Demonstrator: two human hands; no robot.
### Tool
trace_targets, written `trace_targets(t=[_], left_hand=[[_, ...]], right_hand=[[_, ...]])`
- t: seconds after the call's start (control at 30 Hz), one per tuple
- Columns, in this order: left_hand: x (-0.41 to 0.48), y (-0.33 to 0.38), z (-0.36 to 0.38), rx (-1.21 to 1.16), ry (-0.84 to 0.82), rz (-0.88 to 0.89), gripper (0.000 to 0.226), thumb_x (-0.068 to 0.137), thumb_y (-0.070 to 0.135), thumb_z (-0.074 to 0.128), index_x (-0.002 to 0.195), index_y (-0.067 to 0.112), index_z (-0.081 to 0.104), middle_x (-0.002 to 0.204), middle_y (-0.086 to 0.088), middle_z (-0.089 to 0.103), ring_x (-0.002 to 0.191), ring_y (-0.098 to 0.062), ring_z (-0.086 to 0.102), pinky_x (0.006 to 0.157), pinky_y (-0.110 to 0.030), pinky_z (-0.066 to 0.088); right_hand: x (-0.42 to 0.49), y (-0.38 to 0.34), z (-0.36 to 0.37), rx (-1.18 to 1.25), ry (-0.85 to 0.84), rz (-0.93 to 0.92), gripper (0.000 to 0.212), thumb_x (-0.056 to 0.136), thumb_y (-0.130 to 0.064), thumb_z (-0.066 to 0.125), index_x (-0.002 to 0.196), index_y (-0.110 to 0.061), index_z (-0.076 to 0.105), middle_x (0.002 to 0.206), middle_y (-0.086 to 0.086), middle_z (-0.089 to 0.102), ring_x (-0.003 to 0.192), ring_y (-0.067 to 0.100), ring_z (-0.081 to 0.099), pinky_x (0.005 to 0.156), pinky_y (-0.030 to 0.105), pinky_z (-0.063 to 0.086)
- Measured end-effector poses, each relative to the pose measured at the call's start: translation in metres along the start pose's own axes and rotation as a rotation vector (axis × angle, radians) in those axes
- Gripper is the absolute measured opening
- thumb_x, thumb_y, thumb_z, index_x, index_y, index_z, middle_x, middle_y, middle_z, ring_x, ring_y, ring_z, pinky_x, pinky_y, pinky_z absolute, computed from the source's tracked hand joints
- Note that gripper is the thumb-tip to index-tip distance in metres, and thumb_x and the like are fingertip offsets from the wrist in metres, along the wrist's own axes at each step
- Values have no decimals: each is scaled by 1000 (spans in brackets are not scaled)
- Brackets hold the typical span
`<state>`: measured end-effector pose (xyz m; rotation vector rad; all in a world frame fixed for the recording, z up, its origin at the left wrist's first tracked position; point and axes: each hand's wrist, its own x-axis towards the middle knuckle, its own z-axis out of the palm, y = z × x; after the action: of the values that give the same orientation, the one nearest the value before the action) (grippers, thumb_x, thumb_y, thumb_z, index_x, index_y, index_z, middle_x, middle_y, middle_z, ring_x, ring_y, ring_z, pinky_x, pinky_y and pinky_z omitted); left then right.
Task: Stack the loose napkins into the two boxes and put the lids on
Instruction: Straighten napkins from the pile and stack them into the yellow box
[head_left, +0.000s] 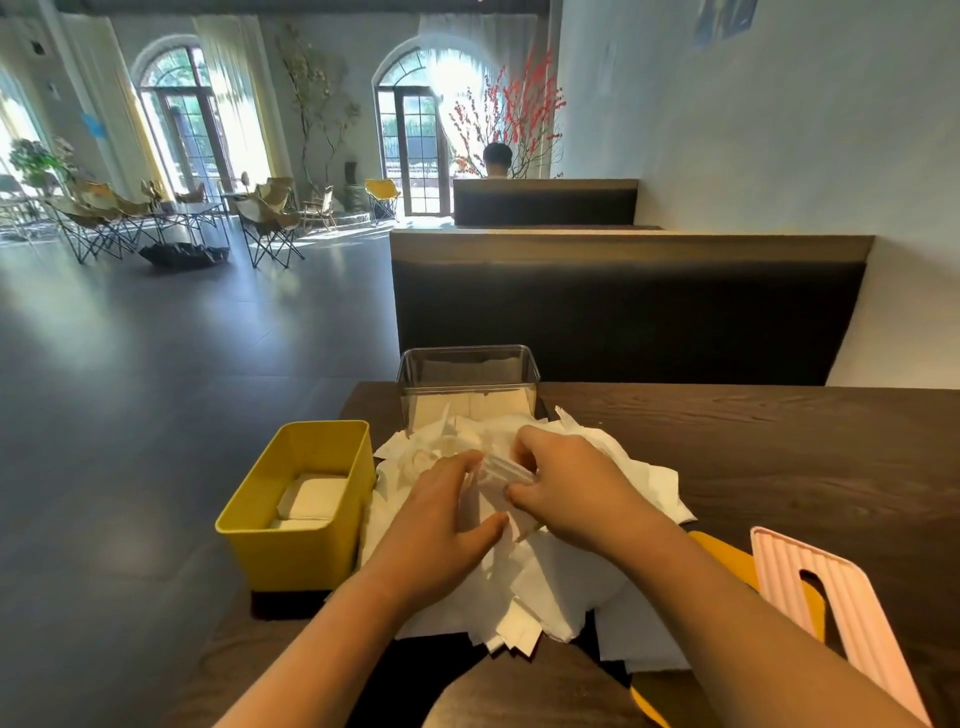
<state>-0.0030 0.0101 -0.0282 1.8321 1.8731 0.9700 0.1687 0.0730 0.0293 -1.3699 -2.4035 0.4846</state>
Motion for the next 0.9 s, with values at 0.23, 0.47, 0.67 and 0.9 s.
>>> trace_targets(t=[0.23, 0.47, 0.67, 0.9], left_hand=[[2, 6, -9, -73, 41, 11, 56, 92, 43, 77, 141, 41, 50, 137, 20, 57, 126, -3, 54, 104, -25, 47], [7, 4, -10, -58, 3, 16, 24, 94, 36, 76, 114, 36, 64, 110, 24, 62, 102, -2, 59, 90, -19, 51], [13, 3, -11, -30, 31, 59, 25, 94, 38, 76, 115, 29, 67, 113, 15, 65, 102, -5, 58, 89, -20, 50], [11, 7, -21, -155, 8, 51, 31, 96, 42, 73, 123, 35, 60, 119, 16, 66, 111, -5, 61, 94, -25, 56]], right_hand=[[-8, -2, -9, 113, 0, -37, 15, 95, -36, 74, 94, -40, 60, 102, -14, 66, 92, 12, 64, 90, 30, 61], [-16, -5, -6, -73, 109, -79, 19, 92, -53, 71, 104, -40, 65, 127, -14, 56, 115, 10, 47, 111, 38, 46], [-16, -7, -5, -272, 76, -96, 48, 94, -58, 66, 136, -37, 61, 137, -8, 51, 122, 12, 43, 111, 40, 38], [-12, -5, -7, -87, 148, -102, 36, 96, -47, 70, 129, -35, 66, 134, -12, 57, 118, 8, 48, 115, 41, 40]])
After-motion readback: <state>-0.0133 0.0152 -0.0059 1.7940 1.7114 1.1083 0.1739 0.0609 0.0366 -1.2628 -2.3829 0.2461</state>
